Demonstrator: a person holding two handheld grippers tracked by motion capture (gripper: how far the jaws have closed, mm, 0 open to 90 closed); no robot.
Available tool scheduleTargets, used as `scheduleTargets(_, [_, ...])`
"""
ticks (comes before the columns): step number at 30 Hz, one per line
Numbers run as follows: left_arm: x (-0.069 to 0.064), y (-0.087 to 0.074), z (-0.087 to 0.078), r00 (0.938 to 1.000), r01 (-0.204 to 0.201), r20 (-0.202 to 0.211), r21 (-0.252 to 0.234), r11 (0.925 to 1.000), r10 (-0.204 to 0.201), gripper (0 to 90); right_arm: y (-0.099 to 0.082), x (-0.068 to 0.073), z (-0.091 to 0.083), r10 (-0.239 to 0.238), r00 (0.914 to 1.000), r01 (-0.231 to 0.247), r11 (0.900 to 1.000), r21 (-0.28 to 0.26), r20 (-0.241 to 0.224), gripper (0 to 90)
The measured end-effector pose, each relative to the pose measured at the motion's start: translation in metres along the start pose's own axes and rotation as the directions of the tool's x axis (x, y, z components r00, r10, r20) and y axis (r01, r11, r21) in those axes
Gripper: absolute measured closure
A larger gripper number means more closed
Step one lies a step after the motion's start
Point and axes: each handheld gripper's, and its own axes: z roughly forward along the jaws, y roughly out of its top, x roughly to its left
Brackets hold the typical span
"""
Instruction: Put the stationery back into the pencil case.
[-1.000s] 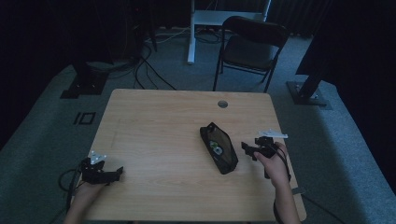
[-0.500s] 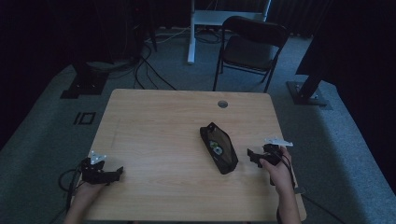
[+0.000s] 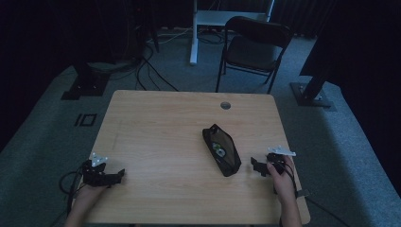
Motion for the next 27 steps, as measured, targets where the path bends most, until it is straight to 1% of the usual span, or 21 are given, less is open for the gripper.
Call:
scheduleTargets(3, [0.0, 0.0, 0.0, 1.0, 0.0, 0.0, 0.0, 1.0, 0.0, 0.7, -0.001, 0.0, 0.0, 0.0, 1.0, 0.0, 1.0, -0.005, 0.003, 14.0])
scheduleTargets(6, [0.0, 0.0, 0.0, 1.0, 0.0, 0.0, 0.0, 1.0, 0.0, 0.7, -0.003, 0.0, -0.001, -0.009, 0.9998, 0.009, 0.9999, 0.005, 0.019, 14.0])
scheduleTargets(7, [0.0, 0.0, 0.0, 1.0, 0.0, 0.0, 0.0, 1.0, 0.0, 0.7, -0.004, 0.0, -0.001, -0.013, 0.9998, 0.013, 0.9999, 0.006, 0.016, 14.0])
scheduleTargets(8, [0.0, 0.0, 0.0, 1.0, 0.0, 0.0, 0.0, 1.0, 0.0, 0.7, -0.004, 0.0, -0.002, -0.012, 0.9998, 0.012, 0.9999, 0.006, 0.015, 14.0])
scheduleTargets(10, [0.0, 0.0, 0.0, 1.0, 0.0, 0.0, 0.0, 1.0, 0.0, 0.7, -0.006, -0.001, -0.003, -0.009, 0.9996, 0.009, 0.9999, 0.004, 0.028, 14.1])
scheduleTargets(13, [0.0, 0.0, 0.0, 1.0, 0.0, 0.0, 0.0, 1.0, 0.0, 0.7, -0.008, -0.002, -0.002, -0.002, 0.9997, 0.002, 0.9999, 0.012, 0.026, 14.1])
scheduleTargets(15, [0.0, 0.0, 0.0, 1.0, 0.0, 0.0, 0.0, 1.0, 0.0, 0.7, -0.01, -0.002, -0.001, -0.008, 0.9996, 0.007, 0.9996, 0.026, 0.027, 13.9])
scheduleTargets(19, [0.0, 0.0, 0.0, 1.0, 0.0, 0.0, 0.0, 1.0, 0.0, 0.7, -0.011, -0.002, 0.001, -0.01, 0.9991, 0.009, 0.9998, 0.02, 0.041, 13.8])
scheduleTargets(21, [0.0, 0.0, 0.0, 1.0, -0.001, 0.0, 0.0, 1.0, 0.001, 0.7, -0.011, 0.0, 0.002, -0.023, 0.998, 0.021, 0.9994, 0.028, 0.059, 13.7])
scheduleTargets(22, [0.0, 0.0, 0.0, 1.0, 0.0, 0.0, 0.0, 1.0, 0.0, 0.7, -0.01, 0.001, 0.003, -0.037, 0.9971, 0.035, 0.9989, 0.033, 0.067, 12.6])
scheduleTargets(27, [0.0, 0.0, 0.0, 1.0, 0.0, 0.0, 0.0, 1.0, 0.0, 0.7, -0.01, 0.002, 0.003, -0.035, 0.9972, 0.032, 0.9988, 0.036, 0.066, 12.0])
